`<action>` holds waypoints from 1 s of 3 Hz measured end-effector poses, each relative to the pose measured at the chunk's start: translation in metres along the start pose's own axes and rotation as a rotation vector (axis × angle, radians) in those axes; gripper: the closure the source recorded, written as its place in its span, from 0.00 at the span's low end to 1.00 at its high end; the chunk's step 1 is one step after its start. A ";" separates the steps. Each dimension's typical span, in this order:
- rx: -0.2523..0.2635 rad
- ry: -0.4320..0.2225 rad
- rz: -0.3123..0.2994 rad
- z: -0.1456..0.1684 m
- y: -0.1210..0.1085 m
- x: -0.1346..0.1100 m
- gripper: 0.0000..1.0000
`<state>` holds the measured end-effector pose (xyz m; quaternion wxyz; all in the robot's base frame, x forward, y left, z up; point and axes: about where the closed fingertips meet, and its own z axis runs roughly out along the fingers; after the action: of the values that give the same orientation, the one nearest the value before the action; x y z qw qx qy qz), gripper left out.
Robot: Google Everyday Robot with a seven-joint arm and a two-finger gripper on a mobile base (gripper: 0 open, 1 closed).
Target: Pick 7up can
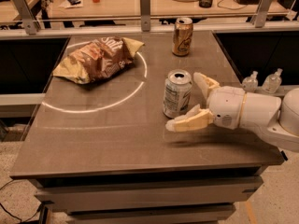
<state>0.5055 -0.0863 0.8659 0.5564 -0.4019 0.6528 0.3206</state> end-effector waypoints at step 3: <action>-0.058 -0.039 -0.019 0.025 0.000 -0.014 0.62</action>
Offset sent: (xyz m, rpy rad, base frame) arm 0.0162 0.0215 0.0048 0.0267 -0.0242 0.0485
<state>0.5186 -0.0622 0.8753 0.5602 -0.4178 0.6283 0.3419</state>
